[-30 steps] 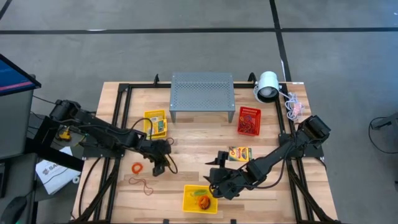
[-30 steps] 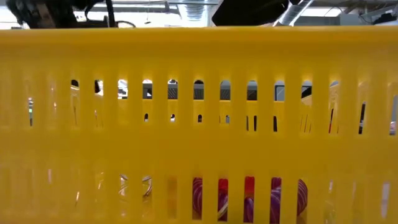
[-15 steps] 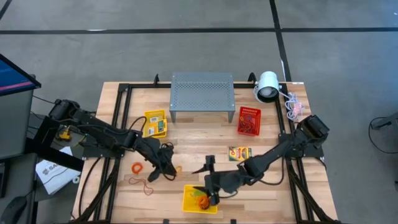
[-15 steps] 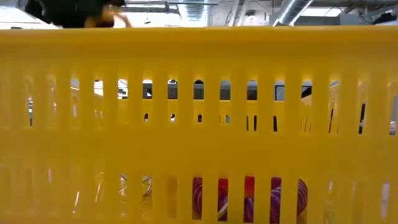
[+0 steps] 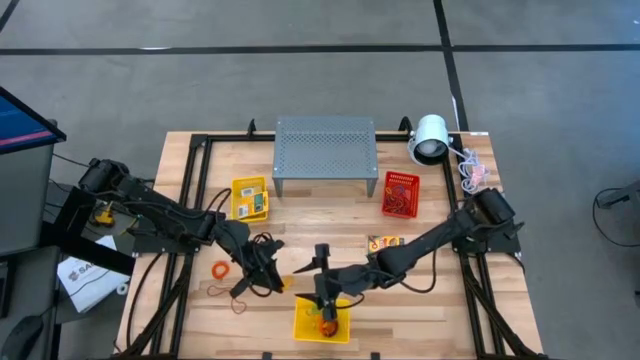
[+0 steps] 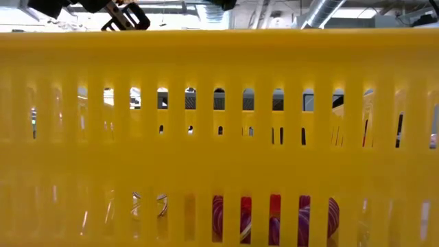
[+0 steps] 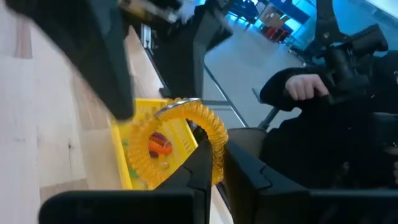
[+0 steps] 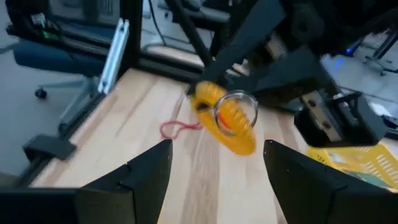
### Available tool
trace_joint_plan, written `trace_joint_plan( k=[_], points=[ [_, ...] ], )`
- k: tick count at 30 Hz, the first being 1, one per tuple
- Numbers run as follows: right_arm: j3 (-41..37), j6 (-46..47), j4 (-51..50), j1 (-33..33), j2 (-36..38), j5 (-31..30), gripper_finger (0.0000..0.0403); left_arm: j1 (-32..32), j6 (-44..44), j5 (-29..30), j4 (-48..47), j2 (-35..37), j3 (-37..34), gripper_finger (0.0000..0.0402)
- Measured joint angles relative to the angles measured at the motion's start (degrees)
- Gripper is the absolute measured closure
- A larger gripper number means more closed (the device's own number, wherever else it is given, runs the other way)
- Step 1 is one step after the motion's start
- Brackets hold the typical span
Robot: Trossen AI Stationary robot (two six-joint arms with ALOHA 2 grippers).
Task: Pick & Place Office Desk Supplies
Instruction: Put the yellow spiral keychain into the bottom yellow bin
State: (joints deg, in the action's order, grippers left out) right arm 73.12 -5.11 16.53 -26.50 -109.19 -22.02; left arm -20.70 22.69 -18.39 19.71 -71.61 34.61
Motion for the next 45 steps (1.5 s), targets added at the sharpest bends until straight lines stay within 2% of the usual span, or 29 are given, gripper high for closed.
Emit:
trace_joint_plan(
  k=[10,19,24,32,36,41,45],
  points=[
    [0.8,-0.9,2.7,0.8,-1.6,2.7,0.0154,0.0,-0.2,0.0,1.3,0.0,0.0,0.038],
    [0.8,-1.1,3.6,1.2,-1.6,2.8,0.0161,0.0,-0.1,0.0,1.3,0.0,0.0,0.038],
    [0.8,-1.1,3.4,1.2,-1.6,2.8,0.0206,0.0,0.0,0.0,1.3,0.0,0.0,0.0379],
    [0.8,-1.3,3.3,1.3,-1.6,2.7,0.0336,0.0,0.0,0.0,1.3,0.0,0.0,0.0379],
    [0.8,-1.4,3.3,1.3,-1.6,2.7,0.0386,0.0,0.0,0.0,1.3,0.0,0.0,0.0378],
    [0.8,-1.4,3.3,1.3,-1.6,2.7,0.038,0.0,0.0,1.4,1.5,0.0,0.0,0.0371],
    [0.8,-1.4,3.2,1.3,-1.6,2.7,0.0382,0.0,-0.3,2.5,3.2,0.0,0.0,0.0351]
  ],
)
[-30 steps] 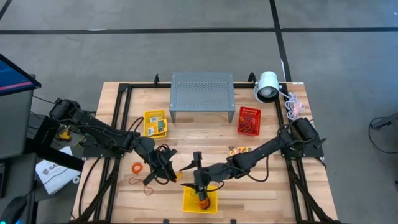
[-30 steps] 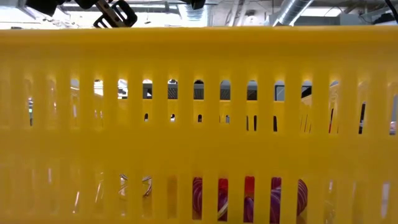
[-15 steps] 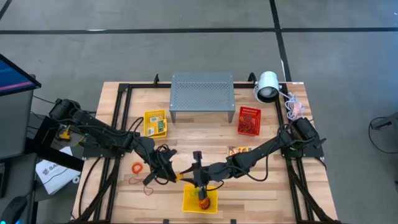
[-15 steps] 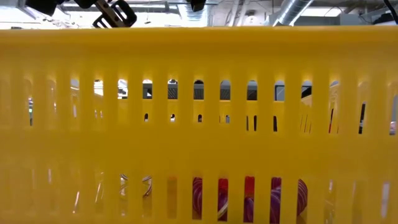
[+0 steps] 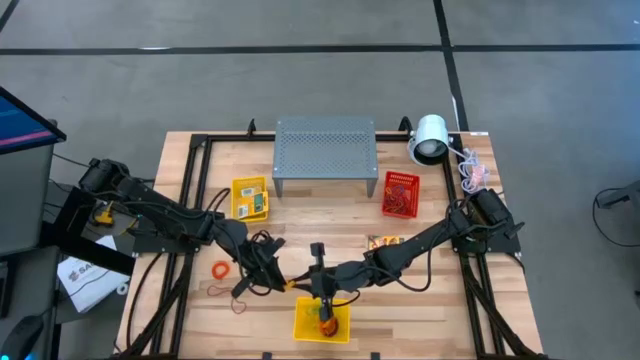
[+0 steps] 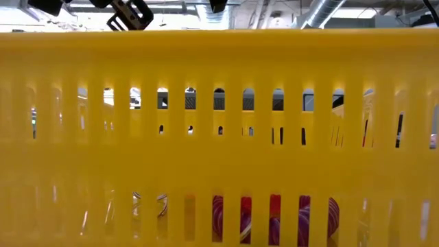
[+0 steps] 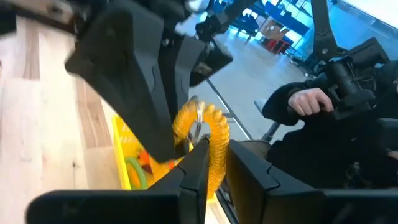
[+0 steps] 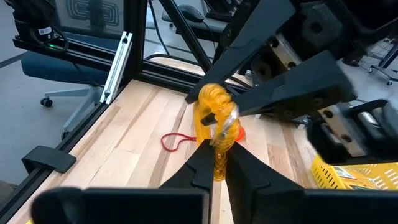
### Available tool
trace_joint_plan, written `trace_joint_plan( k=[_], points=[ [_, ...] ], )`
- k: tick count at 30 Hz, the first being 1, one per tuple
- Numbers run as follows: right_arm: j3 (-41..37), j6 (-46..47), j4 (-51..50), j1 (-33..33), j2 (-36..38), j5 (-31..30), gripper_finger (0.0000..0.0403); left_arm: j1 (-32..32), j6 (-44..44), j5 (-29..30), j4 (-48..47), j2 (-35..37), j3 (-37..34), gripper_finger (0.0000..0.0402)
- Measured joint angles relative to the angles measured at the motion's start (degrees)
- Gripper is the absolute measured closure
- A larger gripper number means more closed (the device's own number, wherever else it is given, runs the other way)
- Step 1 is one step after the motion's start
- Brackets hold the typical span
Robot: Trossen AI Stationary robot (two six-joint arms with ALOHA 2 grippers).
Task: Pick & Place Office Desk Supplies
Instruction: Put the yellow spiral keychain into the bottom yellow bin
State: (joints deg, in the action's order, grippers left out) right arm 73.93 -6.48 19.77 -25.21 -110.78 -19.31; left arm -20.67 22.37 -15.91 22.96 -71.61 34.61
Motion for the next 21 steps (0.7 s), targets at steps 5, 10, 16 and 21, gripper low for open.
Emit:
trace_joint_plan(
  k=[5,10,16,21],
  points=[
    [0.0,-0.2,0.0,0.0,0.0,0.0,0.0397,0.0,-2.2,0.4,2.6,0.0,0.0,0.0311],
    [0.0,-0.2,0.0,0.0,0.0,0.0,0.0392,0.0,-3.0,0.4,4.0,0.0,0.0,0.0259],
    [0.0,-1.0,0.0,0.0,0.0,0.0,0.0399,0.0,-3.1,0.4,4.1,0.0,0.0,0.02],
    [0.0,-1.1,-2.4,0.0,0.8,-0.1,0.0398,0.8,-3.1,0.2,4.1,0.0,0.0,0.0171]
  ],
)
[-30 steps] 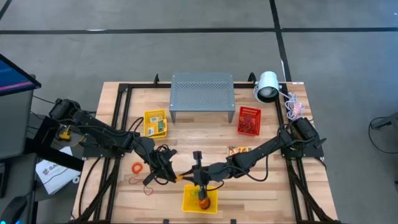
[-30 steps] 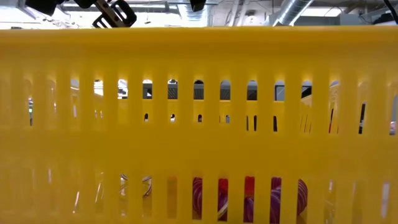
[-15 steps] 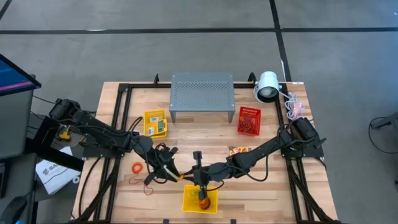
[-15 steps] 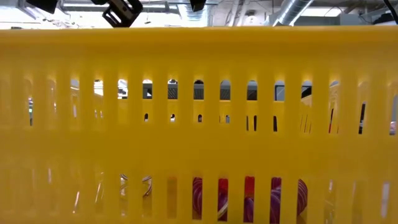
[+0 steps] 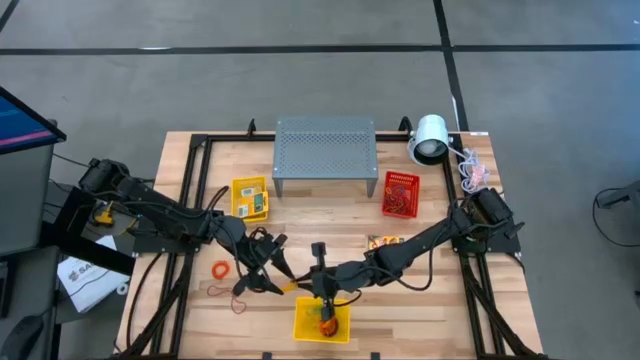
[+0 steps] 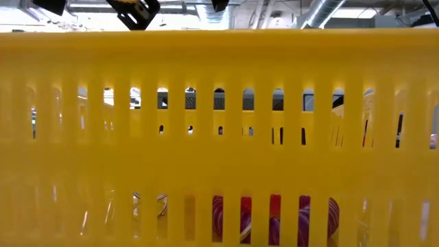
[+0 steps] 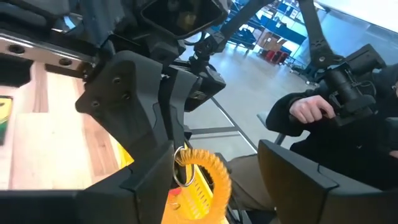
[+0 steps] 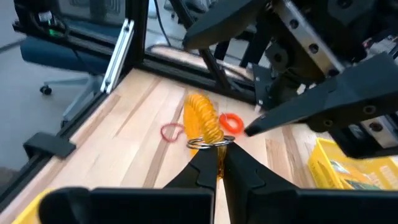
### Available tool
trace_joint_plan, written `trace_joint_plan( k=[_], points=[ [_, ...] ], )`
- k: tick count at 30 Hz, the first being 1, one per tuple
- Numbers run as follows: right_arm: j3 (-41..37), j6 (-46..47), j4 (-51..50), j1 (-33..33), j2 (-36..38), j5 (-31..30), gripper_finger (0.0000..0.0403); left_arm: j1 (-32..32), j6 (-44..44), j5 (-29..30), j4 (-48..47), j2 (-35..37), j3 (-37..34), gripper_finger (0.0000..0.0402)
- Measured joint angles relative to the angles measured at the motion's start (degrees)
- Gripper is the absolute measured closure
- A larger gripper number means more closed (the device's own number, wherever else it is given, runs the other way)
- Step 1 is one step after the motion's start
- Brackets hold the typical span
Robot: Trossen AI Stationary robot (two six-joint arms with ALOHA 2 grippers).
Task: Pick & Place Office Desk Supplies
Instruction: Put the yellow spiral keychain into the bottom yellow bin
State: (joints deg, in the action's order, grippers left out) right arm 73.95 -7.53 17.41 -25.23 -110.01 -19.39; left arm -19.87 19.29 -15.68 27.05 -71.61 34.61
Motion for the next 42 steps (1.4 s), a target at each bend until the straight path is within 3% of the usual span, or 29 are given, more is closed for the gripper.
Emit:
trace_joint_plan(
  k=[16,21,26,35,42],
  points=[
    [0.0,12.2,-19.3,-6.4,9.4,-0.2,0.0398,4.7,-3.5,0.0,-6.2,0.0,0.0,0.0175],
    [0.0,18.1,-19.4,-10.2,10.0,-0.2,0.0397,4.3,-4.2,0.1,-6.3,0.0,0.0,0.0182],
    [0.0,23.5,-18.2,-12.6,9.4,-1.6,0.0398,2.3,-7.7,0.1,0.2,0.0,0.0,0.0188],
    [0.0,26.2,-14.1,-12.6,5.5,-3.0,0.0398,-3.4,-13.4,0.0,5.1,0.0,0.0,0.0192],
    [0.2,31.3,-14.6,-11.0,2.3,0.0,0.0397,-7.4,-13.5,-0.1,5.1,0.0,0.0,0.0192]
  ],
)
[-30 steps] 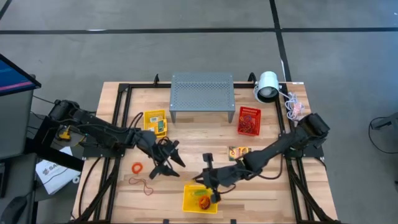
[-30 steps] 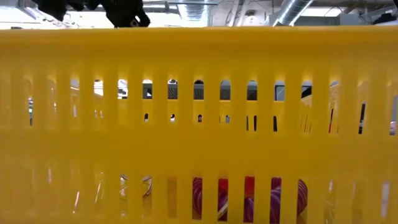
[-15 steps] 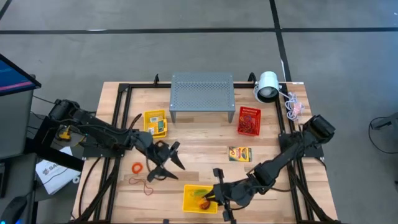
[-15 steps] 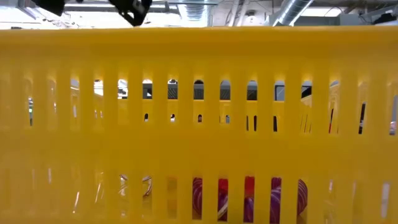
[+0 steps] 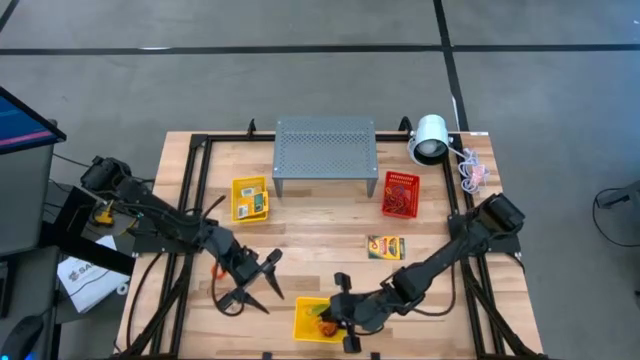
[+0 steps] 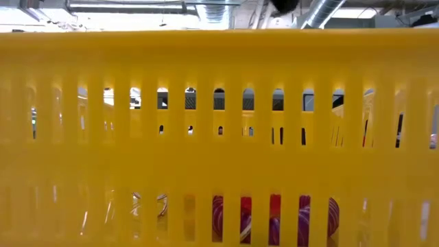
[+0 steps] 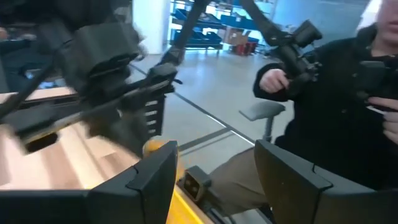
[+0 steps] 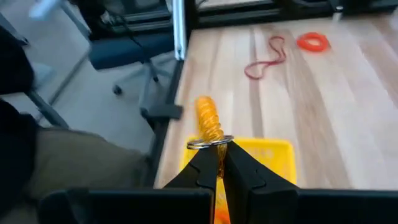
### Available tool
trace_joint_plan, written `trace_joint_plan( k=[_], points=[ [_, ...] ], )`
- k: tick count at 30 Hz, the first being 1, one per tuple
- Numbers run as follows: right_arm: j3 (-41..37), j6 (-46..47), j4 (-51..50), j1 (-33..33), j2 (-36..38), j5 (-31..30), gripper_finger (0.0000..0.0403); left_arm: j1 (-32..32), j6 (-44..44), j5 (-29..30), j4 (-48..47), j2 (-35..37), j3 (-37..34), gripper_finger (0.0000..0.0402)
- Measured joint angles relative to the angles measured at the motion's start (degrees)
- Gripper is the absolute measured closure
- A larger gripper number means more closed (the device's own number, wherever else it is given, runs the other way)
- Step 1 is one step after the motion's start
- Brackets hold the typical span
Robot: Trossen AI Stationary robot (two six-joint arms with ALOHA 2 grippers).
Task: Pick & Place Office Desk Supplies
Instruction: Put the yellow spiral keychain into the bottom yellow bin
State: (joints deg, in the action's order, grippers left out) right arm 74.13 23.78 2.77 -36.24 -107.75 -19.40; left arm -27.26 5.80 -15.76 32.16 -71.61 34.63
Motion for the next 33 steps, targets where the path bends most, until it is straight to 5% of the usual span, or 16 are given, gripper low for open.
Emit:
trace_joint_plan(
  k=[10,33],
  points=[
    [5.5,5.8,-6.2,2.5,-7.9,7.6,0.0397,-0.8,0.0,0.0,-0.4,0.0,0.0,0.0192],
    [6.3,8.1,-16.3,4.1,-7.8,11.4,0.0397,-0.6,0.0,0.1,-0.4,0.0,0.0,0.0192]
  ],
)
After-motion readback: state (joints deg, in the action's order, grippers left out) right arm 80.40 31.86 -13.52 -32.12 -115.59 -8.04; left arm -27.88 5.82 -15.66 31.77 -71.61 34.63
